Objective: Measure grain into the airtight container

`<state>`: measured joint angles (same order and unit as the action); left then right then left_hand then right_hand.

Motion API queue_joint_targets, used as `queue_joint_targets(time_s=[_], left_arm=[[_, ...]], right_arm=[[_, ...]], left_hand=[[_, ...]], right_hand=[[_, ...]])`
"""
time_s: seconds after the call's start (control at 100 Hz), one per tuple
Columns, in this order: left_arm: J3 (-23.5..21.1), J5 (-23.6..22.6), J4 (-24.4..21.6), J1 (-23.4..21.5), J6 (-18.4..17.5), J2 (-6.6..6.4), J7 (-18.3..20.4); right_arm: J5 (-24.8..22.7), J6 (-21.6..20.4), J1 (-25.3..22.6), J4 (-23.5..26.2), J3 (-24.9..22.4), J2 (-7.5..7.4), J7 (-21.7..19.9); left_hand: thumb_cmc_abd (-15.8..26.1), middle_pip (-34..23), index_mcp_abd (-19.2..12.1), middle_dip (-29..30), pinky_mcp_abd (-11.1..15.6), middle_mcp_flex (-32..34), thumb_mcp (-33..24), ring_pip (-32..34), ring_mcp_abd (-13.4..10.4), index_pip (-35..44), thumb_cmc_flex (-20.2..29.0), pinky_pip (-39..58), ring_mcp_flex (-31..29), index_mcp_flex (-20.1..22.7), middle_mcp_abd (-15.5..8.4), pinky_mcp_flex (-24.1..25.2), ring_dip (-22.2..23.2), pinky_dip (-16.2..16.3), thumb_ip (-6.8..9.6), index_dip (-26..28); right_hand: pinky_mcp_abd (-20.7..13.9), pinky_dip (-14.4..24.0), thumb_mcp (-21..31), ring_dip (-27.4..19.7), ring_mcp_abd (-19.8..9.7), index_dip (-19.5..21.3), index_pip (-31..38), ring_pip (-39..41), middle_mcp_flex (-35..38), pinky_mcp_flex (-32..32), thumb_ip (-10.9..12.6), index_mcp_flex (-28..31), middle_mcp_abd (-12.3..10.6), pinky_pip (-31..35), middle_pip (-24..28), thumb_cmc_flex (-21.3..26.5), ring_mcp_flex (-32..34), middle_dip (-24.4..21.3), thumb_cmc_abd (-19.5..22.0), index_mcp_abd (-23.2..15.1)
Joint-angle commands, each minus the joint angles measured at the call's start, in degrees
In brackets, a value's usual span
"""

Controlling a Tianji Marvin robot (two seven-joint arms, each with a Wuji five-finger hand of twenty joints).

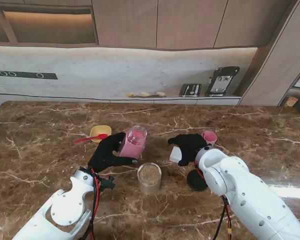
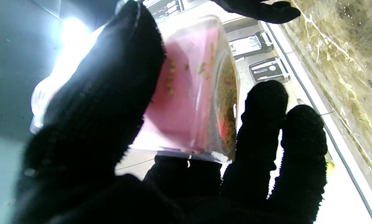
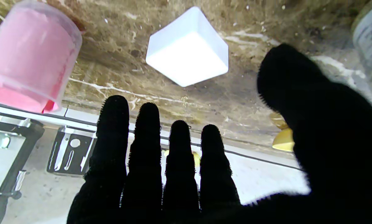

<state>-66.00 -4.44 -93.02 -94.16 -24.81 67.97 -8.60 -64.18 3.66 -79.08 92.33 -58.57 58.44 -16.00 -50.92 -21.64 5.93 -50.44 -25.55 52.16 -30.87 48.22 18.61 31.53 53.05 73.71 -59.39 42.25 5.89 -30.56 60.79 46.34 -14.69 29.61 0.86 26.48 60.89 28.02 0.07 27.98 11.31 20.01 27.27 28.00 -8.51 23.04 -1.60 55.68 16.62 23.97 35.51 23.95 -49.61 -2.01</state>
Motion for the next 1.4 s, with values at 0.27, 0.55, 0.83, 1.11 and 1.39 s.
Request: queue_joint_targets(time_s=[0.27,0.55,0.83,1.11,1.39], left_arm=[[-0.01,-0.03,-0.63,-0.66,0.1,-0.21,0.56],[-0.14,-0.25,-0.93,-0.82,0.27,-0.24,0.51],[-0.16,-0.33,-0.84,-1.04,0.67,-0.16,0.21],[-0.37,-0.57,-1.29,-1.35,1.15,-0.2,0.17],[-0.46,-0.87,-1.59,-1.6,1.45,-0.14,-0.24]], right_arm=[[0.15,2.31,3.8,-4.95,5.06,0.13,-0.44],[-0.96,6.61,7.12,-9.5,10.34,0.47,3.65],[1.04,9.51,10.41,-14.44,15.17,0.84,6.41],[5.1,10.65,13.03,-19.08,19.1,1.56,9.51],[6.41,9.74,12.98,-21.36,19.32,2.14,13.67]], left_hand=[[27.4,-16.67,-15.58,-3.09,0.51,10.15,-24.59,1.87,-2.75,36.81,9.96,2.39,-0.86,22.41,-9.12,0.5,0.19,1.09,5.63,6.29],[27.27,-16.71,-15.86,-3.3,0.78,10.37,-24.53,1.97,-3.01,36.44,9.82,2.38,-1.07,22.47,-9.13,0.38,0.23,1.09,5.54,7.68],[27.27,-16.63,-15.68,-3.36,0.53,10.46,-24.58,1.99,-2.79,35.87,9.9,2.41,-1.18,22.45,-8.88,0.33,0.24,1.13,5.53,8.35],[27.28,-16.61,-15.52,-3.42,0.55,10.42,-24.59,1.98,-2.72,35.5,9.95,2.36,-1.16,22.45,-8.85,0.44,0.25,1.14,5.54,8.58],[27.19,-16.58,-15.44,-3.43,0.64,10.37,-24.53,1.94,-2.81,35.2,9.9,2.36,-1.05,22.35,-8.95,0.47,0.25,1.15,5.46,8.65]], right_hand=[[1.11,-0.52,0.63,-1.75,0.33,1.06,0.58,0.11,-2.38,-0.35,-1.85,-1.69,0.92,-1.17,0.96,-2.25,-2.52,0.29,-1.21,1.02],[0.99,-0.13,3.3,-1.24,-0.14,4.67,3.34,1.9,-1.51,-0.49,-2.81,-1.14,0.7,-1.51,4.6,-6.48,-2.77,3.09,-3.26,3.19],[2.09,-0.51,3.79,-1.18,0.87,7.57,5.23,2.23,-2.23,0.3,-3.3,-1.41,0.79,-1.53,6.08,-8.18,-2.39,4.84,-3.06,2.3],[3.6,-3.91,3.44,-1.13,2.39,16.43,11.76,3.61,0.38,6.04,-3.16,-0.05,0.39,1.63,9.85,-5.44,3.25,7.43,-2.16,-2.79],[-2.97,-10.11,3.89,6.1,-2.19,26.3,25.46,16.72,8.71,19.77,-1.67,5.6,-2.07,12.75,20.78,2.81,14.82,15.01,-2.14,-7.1]])
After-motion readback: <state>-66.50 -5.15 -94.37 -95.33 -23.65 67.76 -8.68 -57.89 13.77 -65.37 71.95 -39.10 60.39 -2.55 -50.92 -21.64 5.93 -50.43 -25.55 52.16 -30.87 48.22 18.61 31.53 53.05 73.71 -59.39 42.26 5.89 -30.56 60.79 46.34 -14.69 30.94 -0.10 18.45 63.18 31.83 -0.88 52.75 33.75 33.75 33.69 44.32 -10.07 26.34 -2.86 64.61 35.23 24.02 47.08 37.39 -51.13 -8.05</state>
